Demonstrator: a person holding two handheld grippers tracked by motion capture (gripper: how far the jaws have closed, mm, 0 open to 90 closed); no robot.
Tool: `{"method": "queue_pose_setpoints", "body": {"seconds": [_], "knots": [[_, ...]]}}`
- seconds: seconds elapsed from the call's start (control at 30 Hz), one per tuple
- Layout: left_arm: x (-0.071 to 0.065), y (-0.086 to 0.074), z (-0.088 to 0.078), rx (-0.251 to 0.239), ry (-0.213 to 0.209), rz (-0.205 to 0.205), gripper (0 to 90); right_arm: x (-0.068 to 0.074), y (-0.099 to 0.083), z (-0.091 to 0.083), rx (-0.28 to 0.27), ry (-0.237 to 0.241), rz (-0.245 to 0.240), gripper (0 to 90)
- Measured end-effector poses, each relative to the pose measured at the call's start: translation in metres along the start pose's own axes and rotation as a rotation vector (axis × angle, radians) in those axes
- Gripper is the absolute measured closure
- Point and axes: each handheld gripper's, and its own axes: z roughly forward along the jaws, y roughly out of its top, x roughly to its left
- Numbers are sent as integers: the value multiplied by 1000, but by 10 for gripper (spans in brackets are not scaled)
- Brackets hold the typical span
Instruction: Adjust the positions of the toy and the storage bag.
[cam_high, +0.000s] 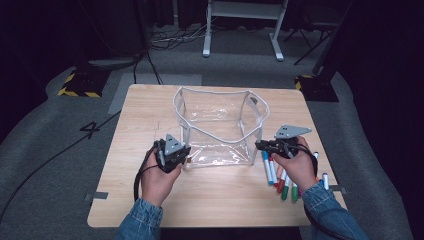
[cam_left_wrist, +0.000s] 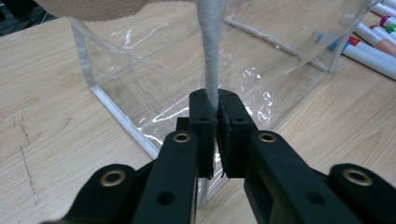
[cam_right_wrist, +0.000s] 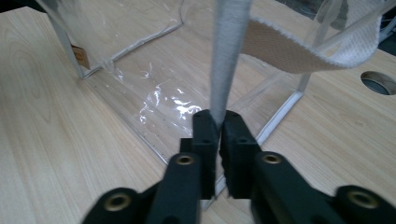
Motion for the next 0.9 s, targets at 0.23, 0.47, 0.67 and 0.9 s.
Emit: {"method": "queue_pose_setpoints", "body": {"seconds": [0.23,0.47,0.67,0.9], "knots": [[-10,-6,-14,10,-50,1,868,9,-4,-15,27,5,-8,881],[-32,-18,-38,-6,-97,48,862,39,-22,-49,13,43,-16,881],[-54,-30,-60,-13,-164,61,859,63,-43,-76,6,81,-9,881],[-73,-44,-75,-25,-210,64,856,82,-61,-95,-1,108,-6,881]]}}
